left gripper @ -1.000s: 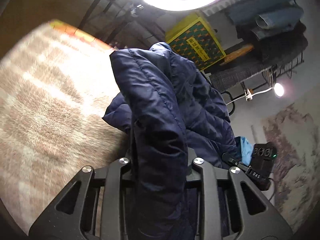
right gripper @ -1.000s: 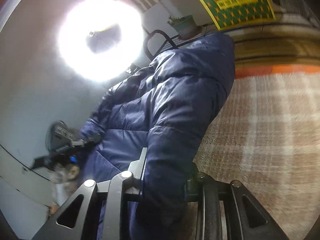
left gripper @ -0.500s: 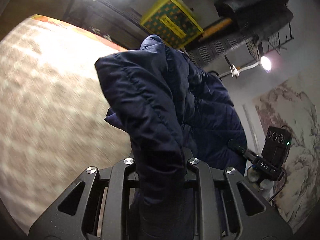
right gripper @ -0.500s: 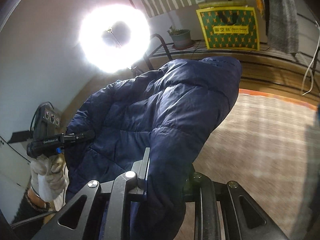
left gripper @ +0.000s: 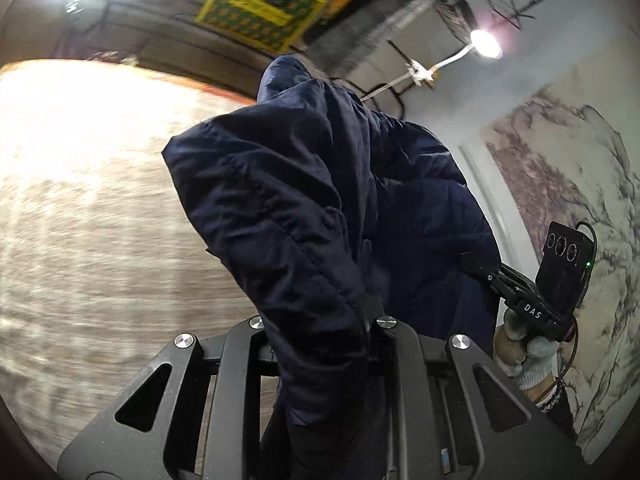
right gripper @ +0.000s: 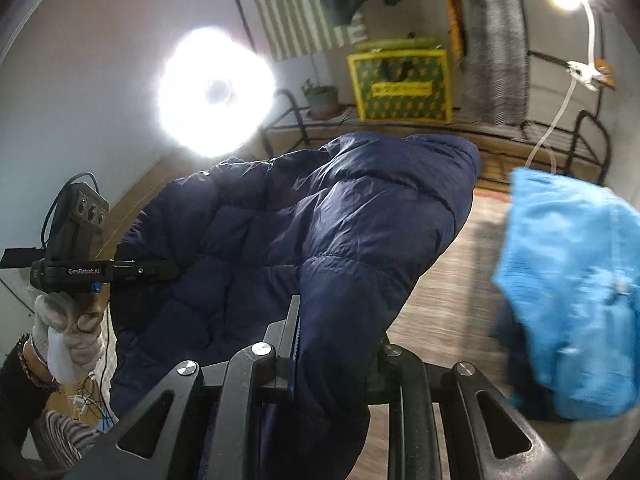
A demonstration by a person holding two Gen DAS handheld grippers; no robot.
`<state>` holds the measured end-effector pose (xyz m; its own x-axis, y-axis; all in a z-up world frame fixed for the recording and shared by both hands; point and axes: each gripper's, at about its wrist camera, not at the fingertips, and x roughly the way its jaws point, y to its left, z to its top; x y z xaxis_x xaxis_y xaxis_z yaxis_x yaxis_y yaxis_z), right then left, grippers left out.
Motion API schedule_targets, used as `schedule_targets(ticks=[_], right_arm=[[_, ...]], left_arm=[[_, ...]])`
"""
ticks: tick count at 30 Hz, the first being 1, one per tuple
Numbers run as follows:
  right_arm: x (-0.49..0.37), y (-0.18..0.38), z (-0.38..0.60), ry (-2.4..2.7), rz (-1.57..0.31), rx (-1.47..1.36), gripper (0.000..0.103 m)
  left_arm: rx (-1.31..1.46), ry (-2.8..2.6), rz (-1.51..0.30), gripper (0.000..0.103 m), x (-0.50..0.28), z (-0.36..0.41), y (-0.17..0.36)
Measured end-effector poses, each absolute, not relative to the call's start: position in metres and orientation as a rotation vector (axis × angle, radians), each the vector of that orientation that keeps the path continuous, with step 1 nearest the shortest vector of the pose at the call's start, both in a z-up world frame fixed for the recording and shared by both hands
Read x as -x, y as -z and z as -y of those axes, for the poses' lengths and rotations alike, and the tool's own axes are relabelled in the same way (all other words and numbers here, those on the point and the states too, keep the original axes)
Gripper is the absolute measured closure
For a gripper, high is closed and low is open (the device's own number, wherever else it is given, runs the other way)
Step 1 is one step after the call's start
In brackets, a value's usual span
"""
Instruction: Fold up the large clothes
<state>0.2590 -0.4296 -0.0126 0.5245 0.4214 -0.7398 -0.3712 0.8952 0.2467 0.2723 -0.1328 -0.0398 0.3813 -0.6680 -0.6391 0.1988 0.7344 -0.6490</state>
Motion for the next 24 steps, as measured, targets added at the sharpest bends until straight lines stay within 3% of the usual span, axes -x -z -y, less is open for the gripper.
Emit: schedule_targets(ticks=[12,24], right_arm=[[-0.259,-0.051,0.573,-0.33,-0.803,0.022,0.084],[-0.313,-0.067,0.688,-0.197,-0.716,0.026,0.085]], left_arm=[[0.476,0.722,-0.974,0.086,-0.306,0.315,0.008],[0.46,0.797,-0.952,0.087,-0.377,0.45,0.017]])
